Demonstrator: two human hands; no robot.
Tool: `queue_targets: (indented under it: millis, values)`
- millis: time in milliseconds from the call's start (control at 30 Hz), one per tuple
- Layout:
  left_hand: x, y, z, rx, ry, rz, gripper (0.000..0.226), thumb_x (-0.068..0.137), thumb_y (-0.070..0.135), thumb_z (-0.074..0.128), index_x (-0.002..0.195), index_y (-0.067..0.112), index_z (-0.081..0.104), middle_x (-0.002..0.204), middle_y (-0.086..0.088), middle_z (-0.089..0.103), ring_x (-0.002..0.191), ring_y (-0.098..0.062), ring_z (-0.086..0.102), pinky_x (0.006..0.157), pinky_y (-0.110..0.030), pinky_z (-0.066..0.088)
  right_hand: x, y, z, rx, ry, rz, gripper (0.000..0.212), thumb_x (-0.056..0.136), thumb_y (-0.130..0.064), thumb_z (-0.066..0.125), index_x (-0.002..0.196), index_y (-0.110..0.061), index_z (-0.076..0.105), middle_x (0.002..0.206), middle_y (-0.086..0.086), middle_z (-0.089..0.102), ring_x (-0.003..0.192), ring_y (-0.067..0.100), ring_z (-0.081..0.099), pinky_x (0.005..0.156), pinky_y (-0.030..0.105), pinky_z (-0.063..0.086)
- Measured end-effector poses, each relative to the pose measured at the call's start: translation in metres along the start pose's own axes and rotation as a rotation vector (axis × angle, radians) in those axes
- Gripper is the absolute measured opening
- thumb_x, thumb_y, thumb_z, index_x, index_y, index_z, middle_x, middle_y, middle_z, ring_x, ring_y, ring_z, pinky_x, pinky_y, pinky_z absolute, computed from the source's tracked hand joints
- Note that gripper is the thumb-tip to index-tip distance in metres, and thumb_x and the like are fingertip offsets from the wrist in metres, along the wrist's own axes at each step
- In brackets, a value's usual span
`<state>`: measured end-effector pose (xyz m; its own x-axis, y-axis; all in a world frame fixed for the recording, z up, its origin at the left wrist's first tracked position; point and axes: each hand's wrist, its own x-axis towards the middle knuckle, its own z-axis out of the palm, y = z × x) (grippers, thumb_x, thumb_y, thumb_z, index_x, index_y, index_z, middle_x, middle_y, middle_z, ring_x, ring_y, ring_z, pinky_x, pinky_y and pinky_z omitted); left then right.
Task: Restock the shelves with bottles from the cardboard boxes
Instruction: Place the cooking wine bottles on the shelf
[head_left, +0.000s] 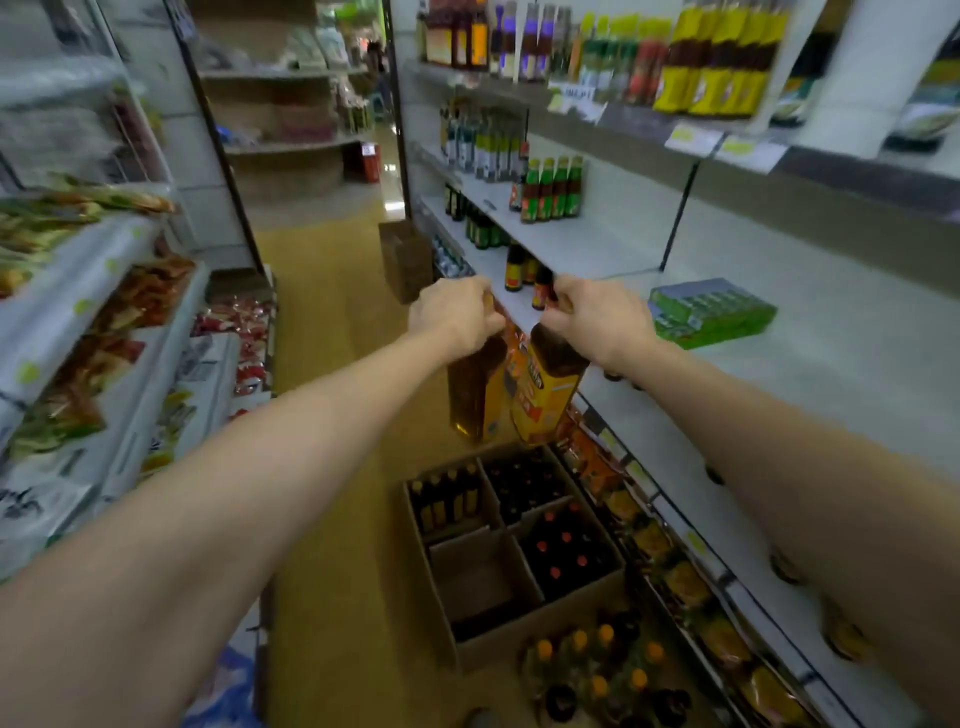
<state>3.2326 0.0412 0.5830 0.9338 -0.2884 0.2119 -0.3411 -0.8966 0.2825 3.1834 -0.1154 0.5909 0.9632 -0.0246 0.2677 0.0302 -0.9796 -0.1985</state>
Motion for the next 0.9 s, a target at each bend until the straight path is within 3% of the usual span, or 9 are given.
queue_targets:
  millis: [233,400,500,600,633,733,900]
  values:
    - [-0.089,0.071,-0.110,0.082,0.052,0.071,0.031,0.089,0.048,0.056,0.107,0.023,0.058,0.096,0.001,0.055,0.083,-0.020,0.049,0.066,-0.031,0.038,-0.095,-0.018,-0.115,-0.043,0.038,-0.011,0.037,0.093,-0.035,0.050,0.065,-0.023,0.029,0.064,0.002,0.039,0.068,0.027,0.045,0.052,0.033,0.028]
    - [-0.147,0.121,-0.169,0.116,0.104,0.112,0.027,0.091,0.042,0.053,0.083,0.018,0.044,0.081,0.000,0.049,0.072,-0.018,0.047,0.054,-0.029,0.032,-0.150,-0.018,-0.178,-0.044,0.022,-0.069,0.037,0.094,-0.030,0.049,0.065,-0.018,0.029,0.063,0.002,0.036,0.056,0.018,0.035,0.048,0.031,0.022]
    - [-0.178,0.153,-0.189,0.118,0.131,0.133,0.029,0.091,0.040,0.054,0.073,0.019,0.043,0.074,0.001,0.049,0.070,-0.019,0.050,0.051,-0.028,0.032,-0.187,-0.004,-0.203,-0.026,0.043,-0.069,0.037,0.093,-0.031,0.050,0.065,-0.018,0.031,0.062,0.002,0.038,0.058,0.020,0.039,0.048,0.031,0.023]
    - [-0.206,0.192,-0.202,0.150,0.126,0.161,0.030,0.090,0.045,0.054,0.100,0.016,0.057,0.095,-0.002,0.059,0.090,-0.026,0.056,0.063,-0.029,0.040,-0.232,0.011,-0.236,-0.004,0.091,-0.028,0.036,0.092,-0.032,0.050,0.064,-0.018,0.032,0.065,0.001,0.040,0.064,0.022,0.042,0.049,0.030,0.028]
    - [-0.216,0.205,-0.206,0.159,0.133,0.171,0.033,0.089,0.045,0.054,0.103,0.015,0.057,0.098,-0.003,0.060,0.089,-0.025,0.056,0.064,-0.029,0.040,-0.247,0.014,-0.248,-0.002,0.107,-0.023,0.036,0.092,-0.032,0.051,0.065,-0.018,0.033,0.066,0.001,0.041,0.066,0.022,0.043,0.050,0.029,0.029]
    - [-0.243,0.240,-0.216,0.134,0.166,0.208,0.028,0.090,0.044,0.053,0.077,0.019,0.047,0.078,-0.001,0.051,0.074,-0.021,0.049,0.057,-0.029,0.036,-0.284,0.026,-0.286,-0.002,0.162,-0.018,0.033,0.090,-0.032,0.051,0.065,-0.018,0.034,0.066,0.000,0.041,0.067,0.022,0.044,0.053,0.031,0.031]
    - [-0.269,0.293,-0.233,0.043,0.214,0.299,0.030,0.089,0.043,0.054,0.079,0.017,0.046,0.072,0.003,0.048,0.065,-0.015,0.046,0.052,-0.028,0.033,-0.336,0.043,-0.344,-0.023,0.274,0.039,0.032,0.087,-0.030,0.051,0.064,-0.016,0.034,0.063,0.000,0.041,0.057,0.017,0.038,0.050,0.030,0.027]
